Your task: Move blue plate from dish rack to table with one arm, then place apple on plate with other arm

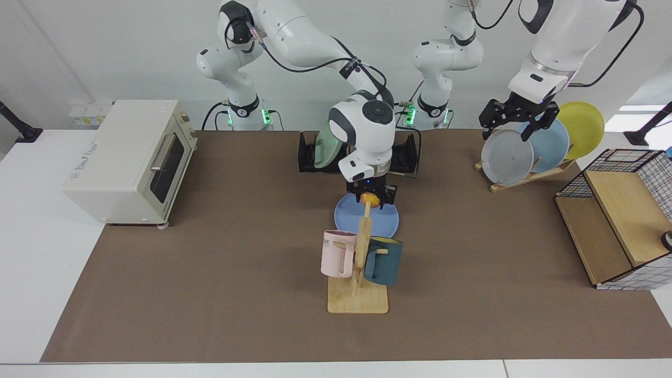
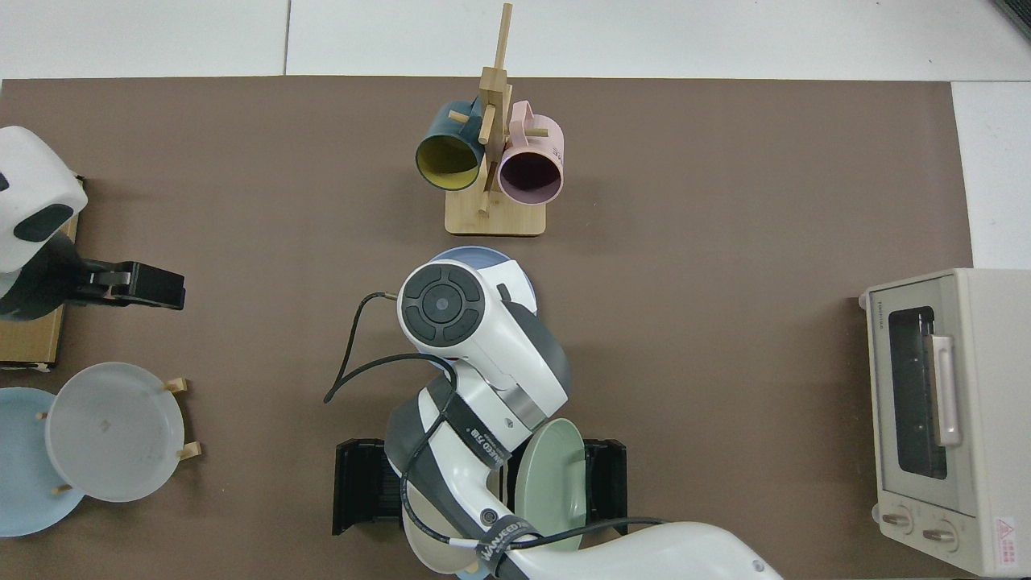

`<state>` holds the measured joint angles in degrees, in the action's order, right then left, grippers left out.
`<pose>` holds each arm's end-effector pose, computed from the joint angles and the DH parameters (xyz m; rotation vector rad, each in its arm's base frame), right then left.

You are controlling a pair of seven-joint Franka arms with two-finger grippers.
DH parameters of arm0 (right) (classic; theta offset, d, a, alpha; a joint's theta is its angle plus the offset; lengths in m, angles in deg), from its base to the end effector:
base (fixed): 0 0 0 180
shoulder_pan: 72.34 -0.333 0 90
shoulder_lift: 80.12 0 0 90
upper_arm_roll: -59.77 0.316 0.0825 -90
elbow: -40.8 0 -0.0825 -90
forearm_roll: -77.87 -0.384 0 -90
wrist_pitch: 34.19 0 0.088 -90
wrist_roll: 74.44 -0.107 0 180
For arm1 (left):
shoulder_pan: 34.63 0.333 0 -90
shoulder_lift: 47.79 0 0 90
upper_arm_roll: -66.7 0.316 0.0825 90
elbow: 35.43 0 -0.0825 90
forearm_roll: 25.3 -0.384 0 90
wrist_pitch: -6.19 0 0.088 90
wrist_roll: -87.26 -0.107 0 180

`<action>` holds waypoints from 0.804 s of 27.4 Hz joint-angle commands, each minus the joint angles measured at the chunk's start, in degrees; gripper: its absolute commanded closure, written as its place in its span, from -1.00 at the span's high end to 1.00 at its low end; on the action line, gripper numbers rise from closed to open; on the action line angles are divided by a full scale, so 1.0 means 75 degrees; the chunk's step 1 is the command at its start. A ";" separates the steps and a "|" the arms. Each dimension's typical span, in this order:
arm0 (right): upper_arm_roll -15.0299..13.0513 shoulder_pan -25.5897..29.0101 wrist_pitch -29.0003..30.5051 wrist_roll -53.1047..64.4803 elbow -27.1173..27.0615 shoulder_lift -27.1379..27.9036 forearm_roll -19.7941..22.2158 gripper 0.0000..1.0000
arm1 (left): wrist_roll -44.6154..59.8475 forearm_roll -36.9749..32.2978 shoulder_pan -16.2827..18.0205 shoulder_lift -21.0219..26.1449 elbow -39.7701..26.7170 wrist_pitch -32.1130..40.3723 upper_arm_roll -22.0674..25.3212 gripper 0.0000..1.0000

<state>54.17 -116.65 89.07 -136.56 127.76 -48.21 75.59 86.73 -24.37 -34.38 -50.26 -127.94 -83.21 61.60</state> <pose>0.5453 0.4533 0.3460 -3.0242 0.6325 -0.0983 0.5375 -0.0485 0.6264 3.1261 -0.1468 -0.0185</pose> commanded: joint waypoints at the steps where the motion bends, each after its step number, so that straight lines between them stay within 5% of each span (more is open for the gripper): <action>1: 0.0045 0.0260 0.0300 0.0292 0.0112 0.0093 -0.0339 -1.00 | -0.0023 -0.0136 0.0025 -0.0022 0.0101 0.0166 -0.0024 1.00; 5: 0.0033 0.0295 0.0300 0.0292 0.0112 0.0163 -0.0890 -1.00 | -0.0023 -0.0136 0.0025 -0.0022 0.0101 0.0166 -0.0013 1.00; 16: 0.0033 0.0283 0.0171 0.0315 0.0253 0.0315 -0.0762 -1.00 | -0.0023 -0.0136 0.0025 -0.0022 0.0112 0.0166 -0.0013 1.00; 18: 0.0033 0.0283 0.0218 0.0315 0.0323 0.0315 -0.0809 -0.48 | -0.0023 -0.0136 0.0025 -0.0022 0.0112 0.0166 -0.0013 1.00; 20: 0.0033 0.0271 0.0253 0.0257 0.0358 0.0315 -0.0891 0.99 | -0.0023 -0.0136 0.0025 -0.0022 0.0112 0.0166 -0.0001 1.00; 22: 0.0033 0.0260 0.0207 0.0280 0.0312 0.0292 -0.0751 1.00 | -0.0023 -0.0136 0.0025 -0.0022 0.0112 0.0166 -0.0013 1.00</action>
<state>54.18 -114.92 89.99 -135.91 129.49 -45.44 70.73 86.73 -24.37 -34.33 -50.26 -127.94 -83.21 61.61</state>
